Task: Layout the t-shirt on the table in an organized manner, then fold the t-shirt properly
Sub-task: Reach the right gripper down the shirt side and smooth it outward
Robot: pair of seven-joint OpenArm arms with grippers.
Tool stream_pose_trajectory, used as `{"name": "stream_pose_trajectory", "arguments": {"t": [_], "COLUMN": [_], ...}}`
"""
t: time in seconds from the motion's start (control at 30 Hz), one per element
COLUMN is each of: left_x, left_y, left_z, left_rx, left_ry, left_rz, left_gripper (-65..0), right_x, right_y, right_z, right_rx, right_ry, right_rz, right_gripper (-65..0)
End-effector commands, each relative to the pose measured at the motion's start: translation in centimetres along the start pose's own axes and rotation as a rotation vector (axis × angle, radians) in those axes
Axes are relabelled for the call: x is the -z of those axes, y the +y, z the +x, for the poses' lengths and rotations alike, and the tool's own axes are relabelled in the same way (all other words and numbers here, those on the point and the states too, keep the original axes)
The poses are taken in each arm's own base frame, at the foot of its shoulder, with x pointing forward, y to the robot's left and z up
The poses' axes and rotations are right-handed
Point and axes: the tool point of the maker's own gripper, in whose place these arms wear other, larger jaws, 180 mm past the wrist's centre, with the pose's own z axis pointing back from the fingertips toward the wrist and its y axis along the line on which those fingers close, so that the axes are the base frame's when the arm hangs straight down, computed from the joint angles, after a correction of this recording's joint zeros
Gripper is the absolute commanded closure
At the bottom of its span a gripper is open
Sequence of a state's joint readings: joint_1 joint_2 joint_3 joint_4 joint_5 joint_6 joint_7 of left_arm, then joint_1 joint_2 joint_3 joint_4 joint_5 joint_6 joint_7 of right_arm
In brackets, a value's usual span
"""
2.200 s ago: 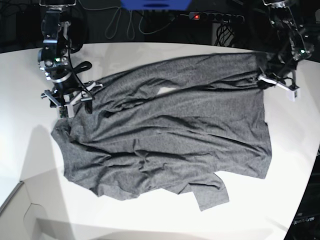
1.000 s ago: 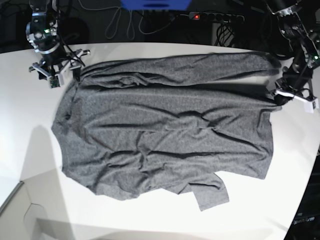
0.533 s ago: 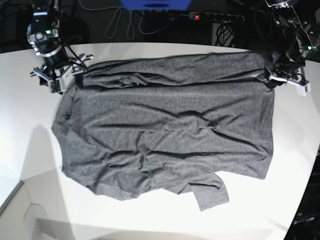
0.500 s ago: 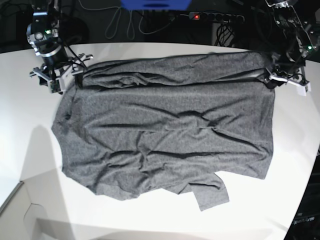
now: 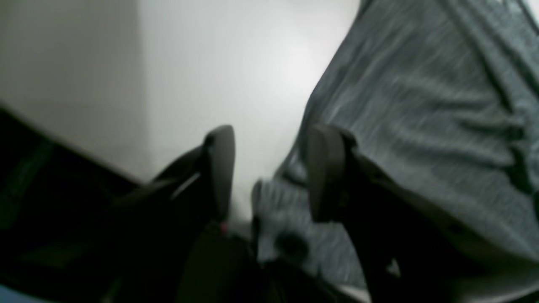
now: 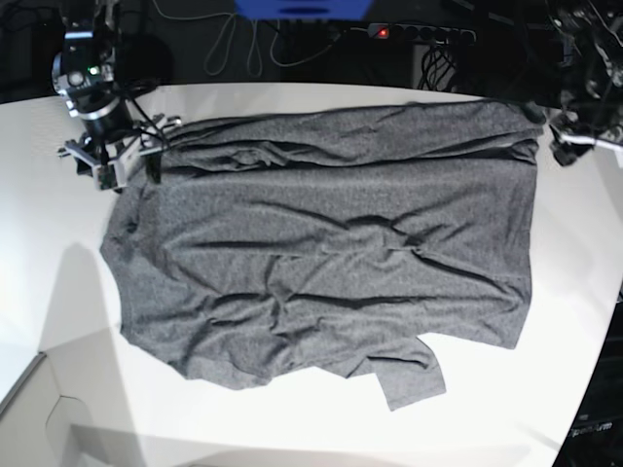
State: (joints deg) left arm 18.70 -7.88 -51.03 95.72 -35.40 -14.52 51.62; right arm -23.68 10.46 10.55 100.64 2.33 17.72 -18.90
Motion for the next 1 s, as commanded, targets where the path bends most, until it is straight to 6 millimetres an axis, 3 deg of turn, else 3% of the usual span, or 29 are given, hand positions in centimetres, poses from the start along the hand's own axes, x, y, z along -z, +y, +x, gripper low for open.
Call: {"name": "stream_pose_trajectory", "arguments": {"t": [0.0, 0.1, 0.23, 0.4, 0.47, 0.6, 0.63, 0.73, 0.87, 0.97], "left_x": [-0.4, -0.5, -0.9, -1.3, -1.5, -2.0, -2.1, -2.0, -1.6, -1.2], "left_y": [0.0, -0.3, 0.2, -0.5, -0.8, -1.8, -2.0, -4.5, -7.3, -8.4], "left_z": [1.8, 1.5, 0.6, -0.4, -0.3, 1.1, 1.5, 5.2, 9.4, 10.3], "left_rx": [0.015, 0.006, 0.009, -0.003, -0.001, 0.026, 0.029, 0.047, 0.034, 0.028], "left_ry": [-0.055, -0.053, -0.035, -0.029, -0.037, -0.078, -0.088, -0.189, -0.299, -0.285], "left_rz": [-0.006, -0.01, 0.002, -0.006, -0.011, -0.026, -0.03, -0.079, -0.137, -0.162], "left_gripper": [-28.0, -28.0, -28.0, -28.0, -27.8, -27.8, -27.8, -27.6, -27.5, -27.5], "right_x": [0.3, 1.6, 3.8, 8.9, 11.5, 16.7, 17.5, 19.4, 20.9, 21.4], "right_y": [0.0, 0.2, 1.0, 0.3, -0.6, -2.5, -2.8, -4.5, -4.5, -5.1], "right_z": [1.8, 3.4, 7.3, 12.3, 13.9, 17.3, 17.6, 18.4, 18.2, 16.1], "right_rx": [-0.004, -0.014, -0.043, -0.059, -0.035, 0.05, 0.07, 0.124, 0.2, 0.25], "right_ry": [-0.055, -0.089, -0.167, -0.221, -0.214, -0.173, -0.155, -0.1, -0.102, -0.109], "right_rz": [0.003, 0.015, 0.063, 0.141, 0.152, 0.171, 0.174, 0.172, 0.187, 0.155], "right_gripper": [-37.7, -37.7, -37.3, -35.7, -30.5, -14.1, -10.6, -0.4, 0.0, 0.0]}}
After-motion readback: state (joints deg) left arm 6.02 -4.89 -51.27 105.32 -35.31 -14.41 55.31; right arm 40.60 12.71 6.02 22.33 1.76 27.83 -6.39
